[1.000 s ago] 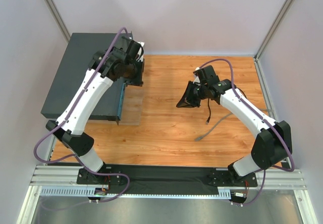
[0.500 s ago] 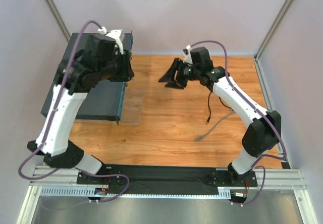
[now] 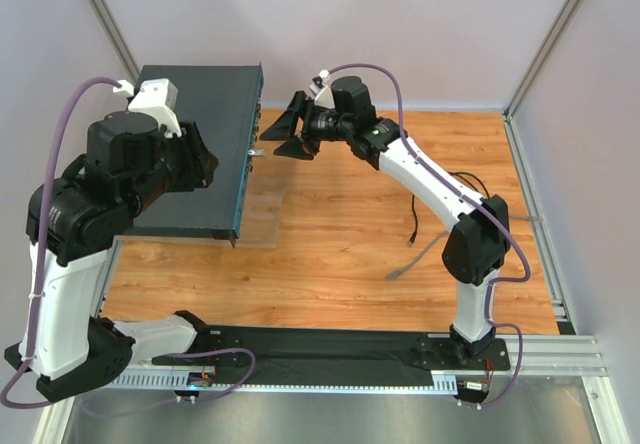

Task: Pull the plug from the switch port

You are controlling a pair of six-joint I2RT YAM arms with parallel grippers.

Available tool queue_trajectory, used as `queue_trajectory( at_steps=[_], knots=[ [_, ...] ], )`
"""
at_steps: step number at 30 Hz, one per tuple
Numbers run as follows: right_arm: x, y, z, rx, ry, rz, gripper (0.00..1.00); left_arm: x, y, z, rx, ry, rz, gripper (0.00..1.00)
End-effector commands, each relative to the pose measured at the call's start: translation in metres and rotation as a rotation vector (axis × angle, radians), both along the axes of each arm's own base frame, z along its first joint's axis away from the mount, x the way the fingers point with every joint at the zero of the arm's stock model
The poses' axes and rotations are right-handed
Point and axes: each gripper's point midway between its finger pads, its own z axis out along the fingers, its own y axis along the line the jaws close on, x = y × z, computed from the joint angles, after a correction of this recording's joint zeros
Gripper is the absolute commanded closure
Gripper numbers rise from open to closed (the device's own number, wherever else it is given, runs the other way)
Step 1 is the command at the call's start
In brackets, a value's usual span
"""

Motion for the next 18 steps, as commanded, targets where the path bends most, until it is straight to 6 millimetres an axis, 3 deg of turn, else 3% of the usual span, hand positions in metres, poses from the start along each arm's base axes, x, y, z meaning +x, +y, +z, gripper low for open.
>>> queue_trajectory(
  at_steps=[1,18],
  knots=[
    [-0.006,0.016,0.021,0.060,-0.018,0.038,0.33,0.007,-0.001,-0.005,0.026,-0.006,0.001,0.48],
    [-0.021,0.021,0.005,0.067,0.021,0.075,0.55,0.007,-0.001,-0.007,0.030,-0.001,-0.010,0.45]
  ],
)
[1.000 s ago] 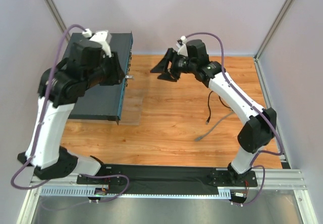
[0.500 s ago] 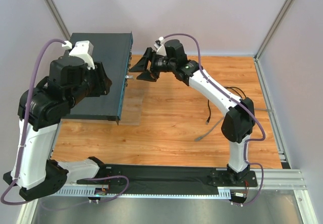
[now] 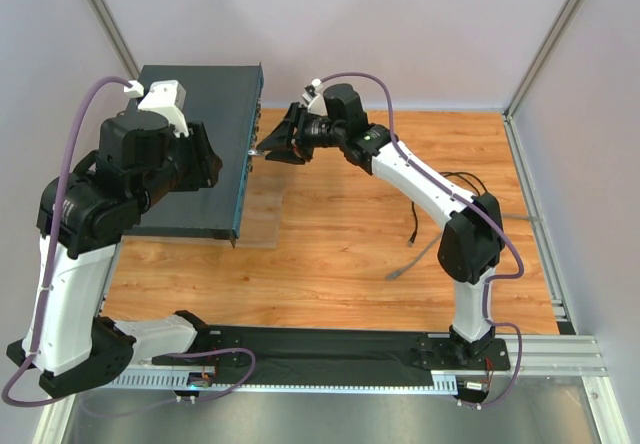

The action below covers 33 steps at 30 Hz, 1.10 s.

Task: Pull the plug from the switch port

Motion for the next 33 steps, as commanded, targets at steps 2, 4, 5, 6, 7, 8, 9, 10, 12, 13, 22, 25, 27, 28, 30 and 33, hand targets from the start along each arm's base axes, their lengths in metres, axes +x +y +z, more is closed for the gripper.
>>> queue_trajectory(
  at_steps=[2,4,5,6,7,8,9,10,12,13,22,25,27,28,30,33],
  knots=[
    [-0.014,0.001,0.023,0.056,-0.031,0.040,0.55,0.003,0.000,0.009,-0.001,-0.037,-0.016,0.45],
    [-0.014,0.002,0.023,0.060,-0.033,0.046,0.55,0.002,-0.001,0.009,-0.006,-0.039,-0.020,0.45],
    [-0.015,0.003,0.024,0.066,-0.036,0.051,0.56,0.003,-0.001,0.009,-0.006,-0.039,-0.018,0.45],
    [-0.015,0.003,0.027,0.074,-0.043,0.054,0.56,0.002,0.000,0.009,-0.004,-0.039,-0.017,0.45],
    [-0.015,0.004,0.027,0.077,-0.042,0.053,0.56,0.002,0.000,0.010,-0.006,-0.039,-0.015,0.45],
    [-0.015,0.004,0.029,0.084,-0.039,0.057,0.56,0.002,0.001,0.009,-0.004,-0.038,-0.014,0.45],
    [-0.016,0.006,0.032,0.098,-0.047,0.064,0.56,0.001,0.002,0.009,-0.004,-0.038,-0.013,0.44],
    [-0.017,0.006,0.033,0.101,-0.044,0.065,0.57,0.002,0.002,0.009,-0.004,-0.038,-0.011,0.44],
    [-0.019,0.008,0.033,0.102,-0.039,0.073,0.57,0.001,0.003,0.008,-0.005,-0.036,-0.009,0.44],
    [-0.019,0.008,0.033,0.102,-0.038,0.074,0.58,0.001,0.003,0.009,-0.008,-0.039,-0.007,0.44],
    [-0.024,0.008,0.030,0.110,-0.011,0.072,0.68,-0.001,0.004,0.006,-0.010,-0.026,-0.006,0.44],
    [-0.024,0.007,0.030,0.108,-0.011,0.067,0.73,-0.002,0.005,0.003,-0.011,-0.021,-0.005,0.44],
    [-0.025,0.007,0.029,0.105,-0.003,0.068,0.76,-0.002,0.005,0.002,-0.011,-0.019,-0.005,0.44],
    [-0.025,0.006,0.030,0.105,-0.004,0.068,0.77,-0.002,0.005,0.002,-0.012,-0.020,-0.004,0.44],
    [-0.026,0.006,0.029,0.106,-0.001,0.071,0.80,-0.002,0.004,0.002,-0.012,-0.017,-0.007,0.44],
    [-0.027,0.006,0.029,0.105,0.003,0.075,0.87,-0.002,0.005,0.002,-0.014,-0.017,-0.003,0.44]
  ],
)
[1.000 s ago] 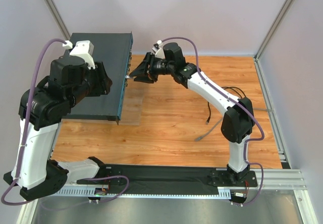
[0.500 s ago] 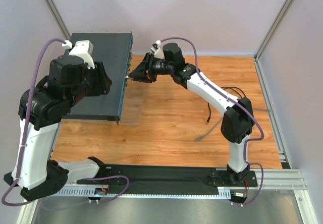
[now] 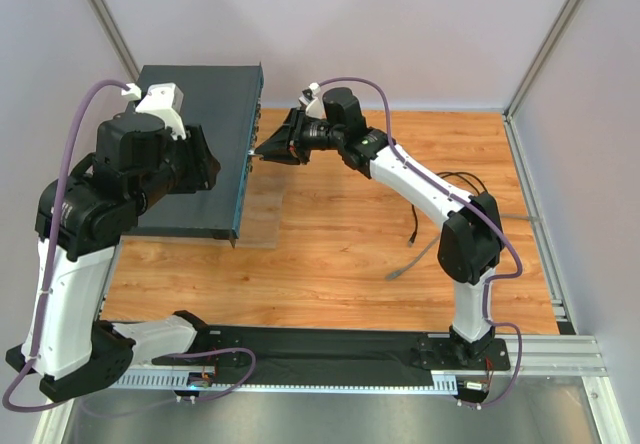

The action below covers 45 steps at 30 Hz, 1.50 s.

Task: Pull the plug from the switch port

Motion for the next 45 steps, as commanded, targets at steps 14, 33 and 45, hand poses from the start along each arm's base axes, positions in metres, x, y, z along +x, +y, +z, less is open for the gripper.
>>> queue_trajectory(
  at_steps=[14,33,45],
  knots=[
    [-0.019,-0.025,0.033,0.086,-0.073,-0.003,1.00,0.000,0.000,0.003,-0.018,-0.016,-0.006,0.43],
    [-0.010,-0.027,0.032,0.073,-0.115,-0.009,0.52,0.003,-0.005,-0.001,-0.022,-0.002,-0.023,0.43],
    [-0.005,-0.004,0.032,0.075,-0.080,0.036,0.53,0.003,-0.004,0.002,-0.023,-0.010,-0.021,0.43]
  ],
)
